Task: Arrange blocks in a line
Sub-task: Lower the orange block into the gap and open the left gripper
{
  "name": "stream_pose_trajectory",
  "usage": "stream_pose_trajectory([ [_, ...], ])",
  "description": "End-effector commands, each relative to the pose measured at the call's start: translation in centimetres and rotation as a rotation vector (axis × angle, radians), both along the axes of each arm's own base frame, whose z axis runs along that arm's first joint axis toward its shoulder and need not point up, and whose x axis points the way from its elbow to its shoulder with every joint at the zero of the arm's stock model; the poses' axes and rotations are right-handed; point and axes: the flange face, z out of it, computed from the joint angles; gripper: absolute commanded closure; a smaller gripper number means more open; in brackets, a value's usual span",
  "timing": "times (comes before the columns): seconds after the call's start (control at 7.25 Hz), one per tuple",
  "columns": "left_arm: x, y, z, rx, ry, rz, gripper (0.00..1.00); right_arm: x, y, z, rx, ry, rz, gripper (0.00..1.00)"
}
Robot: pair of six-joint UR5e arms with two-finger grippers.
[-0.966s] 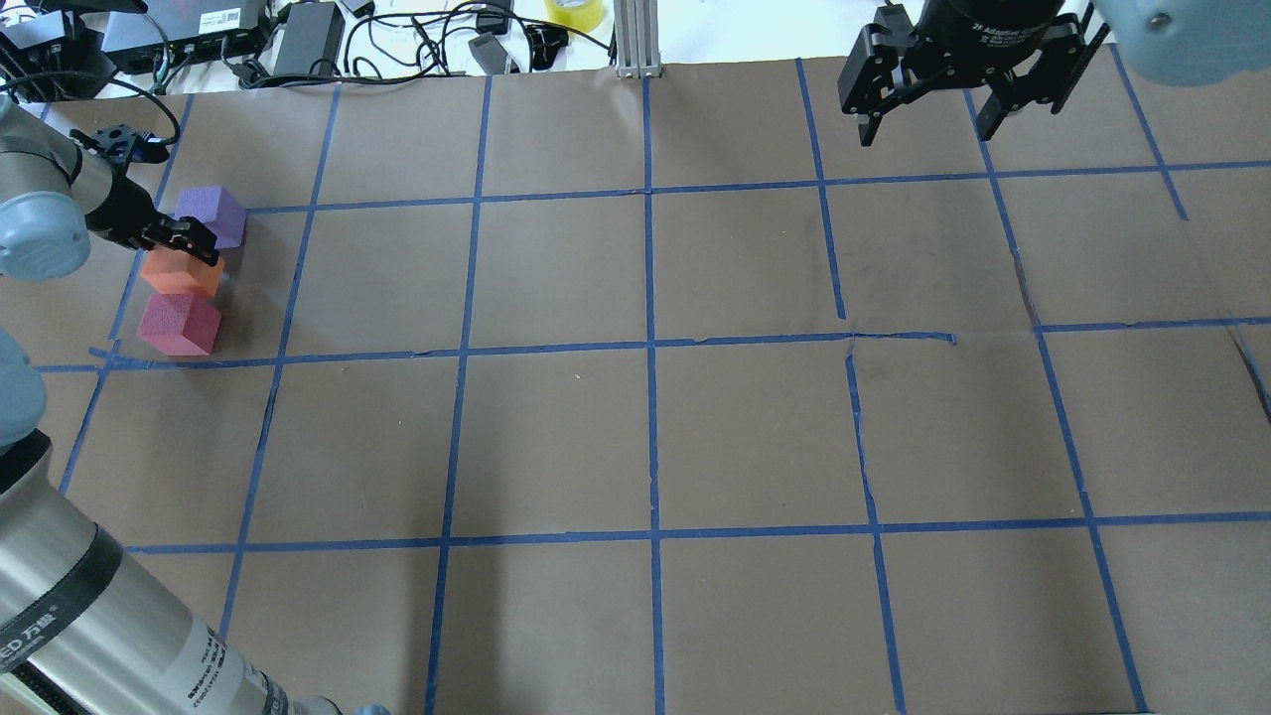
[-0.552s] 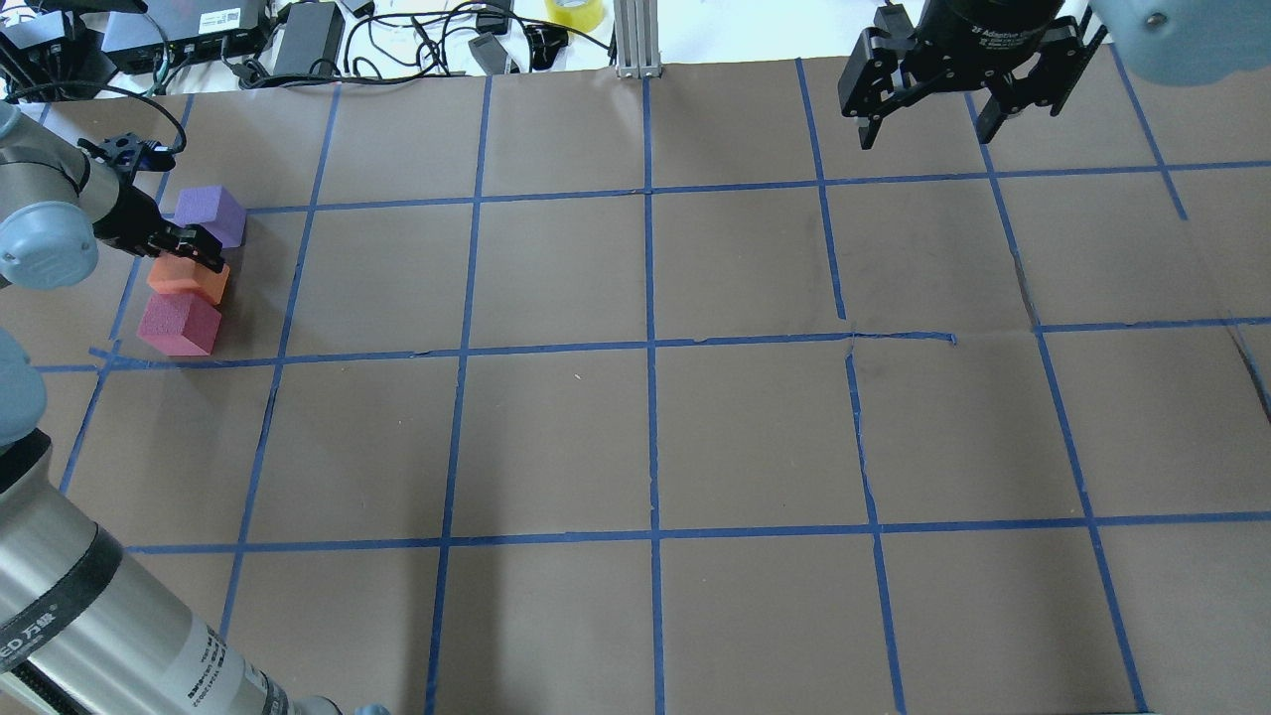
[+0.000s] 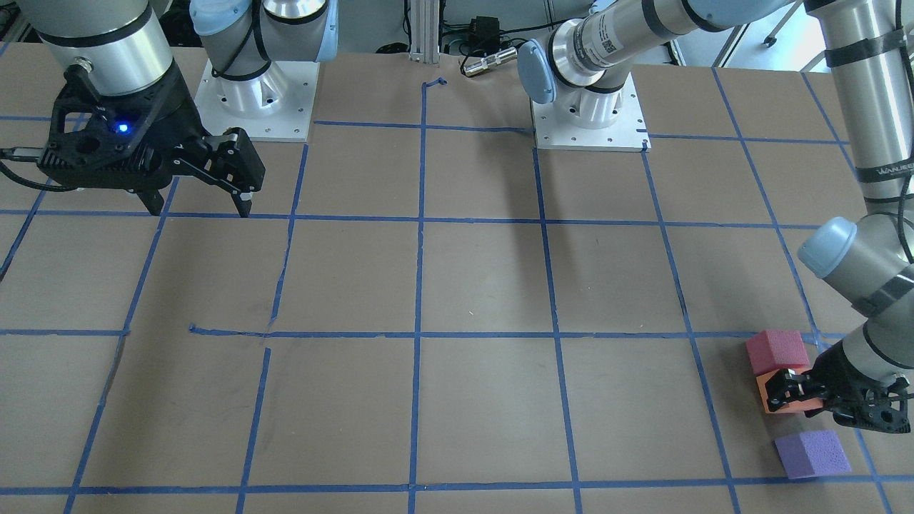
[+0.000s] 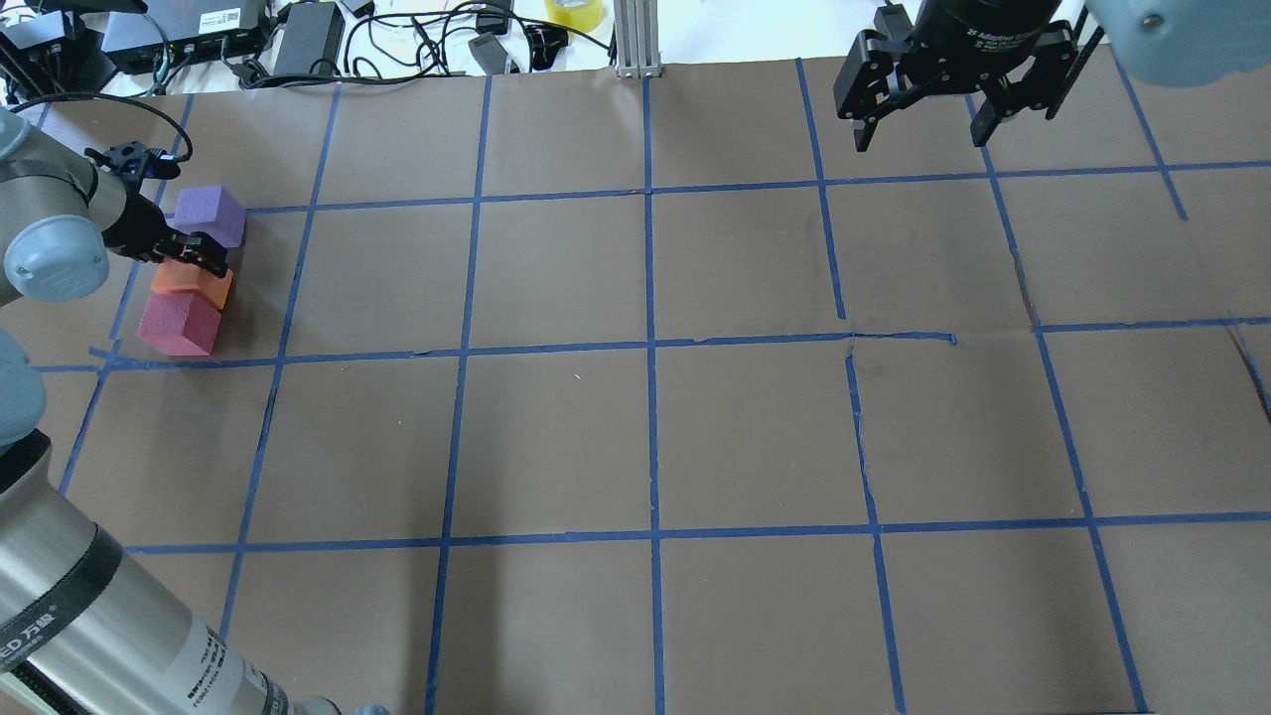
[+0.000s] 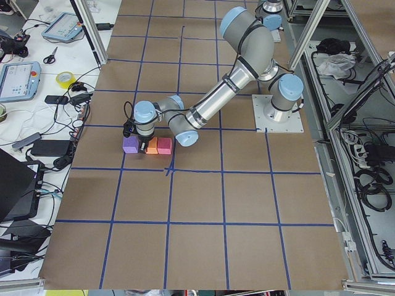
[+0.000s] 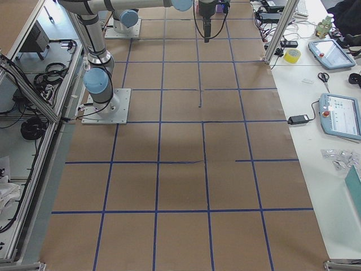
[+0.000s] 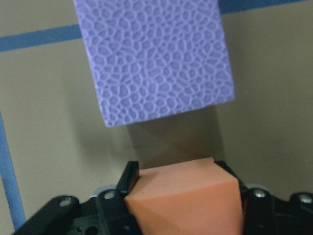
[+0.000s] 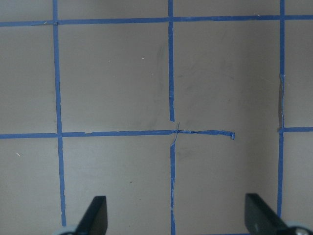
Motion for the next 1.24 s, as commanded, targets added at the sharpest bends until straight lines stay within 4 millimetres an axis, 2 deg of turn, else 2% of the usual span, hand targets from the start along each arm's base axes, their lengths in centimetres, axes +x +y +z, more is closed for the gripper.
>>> stream_pose_trajectory([
  [0.0,0.1,-0.2,0.4,-0.009,-0.004,0.0,0.0,0.1,0.7,-1.0,0.037,0.0,0.002,0.0],
  [0.14,0.2,-0.3,1.1,-0.018,-0.013,0.002,0.0,0.0,0.7,-1.0,0.036,0.001,0.0,0.0],
  [0.28,0.2,-0.2,2.9,-0.039,-0.026,0.002,0.0,-0.2,0.6,-1.2,0.036,0.005,-0.001,0.0],
  [0.41,-0.9,-0.3,4.6,-0.046,-0.035,-0.009,0.0,-0.1,0.6,-1.2,0.036,0.009,0.0,0.0],
  [0.55,-1.8,0.7,7.6,-0.016,-0.02,-0.012,0.0,-0.2,0.7,-1.1,0.037,0.017,0.004,0.0],
  [0.69,-4.2,1.7,11.3,0.011,-0.005,-0.033,0.0,0.0,0.7,-1.1,0.035,0.004,0.011,0.0],
  [0.83,-7.7,2.6,15.5,0.024,-0.013,-0.031,0.0,-0.2,0.8,-0.8,0.03,0.013,0.007,0.0],
  [1.1,-20.6,4.1,23.8,-0.006,-0.044,0.055,0.0,-0.3,1.0,-0.8,0.037,0.017,0.005,0.0],
])
